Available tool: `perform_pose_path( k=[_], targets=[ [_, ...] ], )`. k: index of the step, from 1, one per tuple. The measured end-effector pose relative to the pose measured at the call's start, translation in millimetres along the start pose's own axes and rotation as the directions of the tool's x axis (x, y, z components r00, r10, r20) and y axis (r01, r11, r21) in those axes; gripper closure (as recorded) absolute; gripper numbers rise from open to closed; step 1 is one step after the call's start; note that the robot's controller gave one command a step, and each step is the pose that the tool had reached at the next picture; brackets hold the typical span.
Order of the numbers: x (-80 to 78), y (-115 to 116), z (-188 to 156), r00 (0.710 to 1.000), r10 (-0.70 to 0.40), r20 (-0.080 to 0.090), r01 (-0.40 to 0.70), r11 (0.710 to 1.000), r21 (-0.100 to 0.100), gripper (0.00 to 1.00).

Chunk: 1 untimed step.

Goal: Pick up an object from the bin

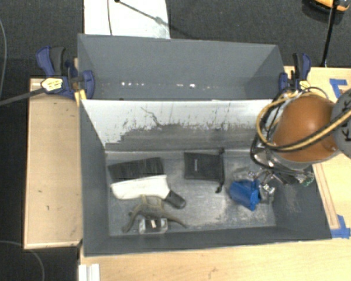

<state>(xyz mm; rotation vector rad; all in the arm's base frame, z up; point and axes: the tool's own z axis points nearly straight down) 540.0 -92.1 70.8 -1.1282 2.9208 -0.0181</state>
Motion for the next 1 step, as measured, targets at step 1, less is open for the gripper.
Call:
perform_pose_path(
  k=[1],
  targets=[
    [9.8, -1.3, -109.8, 1.0, -0.003, 0.002, 0.003, 1.0, 0.0, 1.0]
  ],
)
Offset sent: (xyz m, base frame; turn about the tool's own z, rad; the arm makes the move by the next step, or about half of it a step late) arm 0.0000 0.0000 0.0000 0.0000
